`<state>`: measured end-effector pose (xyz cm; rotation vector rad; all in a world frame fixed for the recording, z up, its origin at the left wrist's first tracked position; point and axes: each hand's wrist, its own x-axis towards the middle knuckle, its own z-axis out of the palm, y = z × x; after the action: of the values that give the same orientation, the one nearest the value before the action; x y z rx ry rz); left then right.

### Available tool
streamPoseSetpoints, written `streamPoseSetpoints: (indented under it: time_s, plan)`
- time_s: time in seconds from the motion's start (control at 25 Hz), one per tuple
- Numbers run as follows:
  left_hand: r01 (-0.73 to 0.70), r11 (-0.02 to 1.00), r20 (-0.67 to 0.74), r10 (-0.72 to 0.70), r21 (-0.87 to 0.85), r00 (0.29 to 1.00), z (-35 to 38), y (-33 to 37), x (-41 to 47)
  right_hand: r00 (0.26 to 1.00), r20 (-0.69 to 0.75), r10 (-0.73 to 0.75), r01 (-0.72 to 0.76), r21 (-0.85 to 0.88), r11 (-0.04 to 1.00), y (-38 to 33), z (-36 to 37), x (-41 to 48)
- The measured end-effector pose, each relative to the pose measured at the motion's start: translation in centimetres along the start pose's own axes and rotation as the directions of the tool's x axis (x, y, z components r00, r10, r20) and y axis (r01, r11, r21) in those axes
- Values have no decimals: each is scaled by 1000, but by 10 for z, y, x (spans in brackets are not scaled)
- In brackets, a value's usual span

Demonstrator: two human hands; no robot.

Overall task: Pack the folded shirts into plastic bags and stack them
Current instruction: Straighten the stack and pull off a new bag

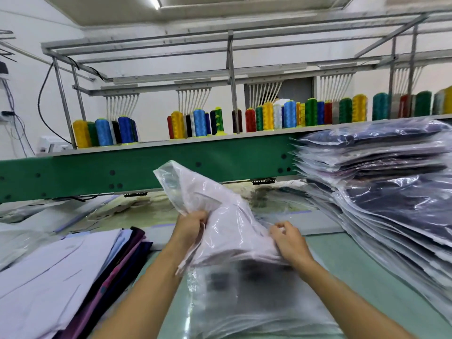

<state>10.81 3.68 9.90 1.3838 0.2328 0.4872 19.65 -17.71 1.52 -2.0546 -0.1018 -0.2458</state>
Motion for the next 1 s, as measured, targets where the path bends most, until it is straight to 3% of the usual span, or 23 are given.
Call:
streamPoseSetpoints:
  time_s: [0.08,0.12,0.2,0.28,0.36,0.44,0.52,0.6,0.76,0.88,1.0]
  plan:
    - [-41,997,97,34,67,995,9,26,3,982,172,79,-86,29,996,-9,-15,12]
    - [-72,993,143,59,90,988,12,37,2,954,280,106,-148,131,980,-12,-22,16]
    - [-145,987,219,126,75,968,20,57,2,846,516,133,-371,390,843,-11,-34,21]
    - [-198,976,250,171,87,953,25,71,2,796,594,122,-449,443,776,-12,-44,21]
    - [-198,974,250,166,108,954,27,80,0,881,451,143,-343,401,849,-19,-53,24]
    - [-181,974,170,157,136,973,23,87,1,979,119,165,-199,403,893,-31,-65,29]
    - [-188,964,73,177,190,982,19,90,0,993,-57,104,-70,429,900,-48,-92,31]
    - [-191,946,22,192,263,981,21,89,-4,990,-142,22,30,350,936,-61,-125,35]
    - [-205,912,99,182,356,978,49,78,-13,980,-190,-54,69,74,995,-72,-196,43]
    - [-149,944,100,125,294,987,99,75,-30,974,-218,-53,35,-89,995,-55,-250,44]
    - [-50,977,127,24,209,992,160,66,-48,939,-340,-59,-30,-250,968,-25,-304,45]
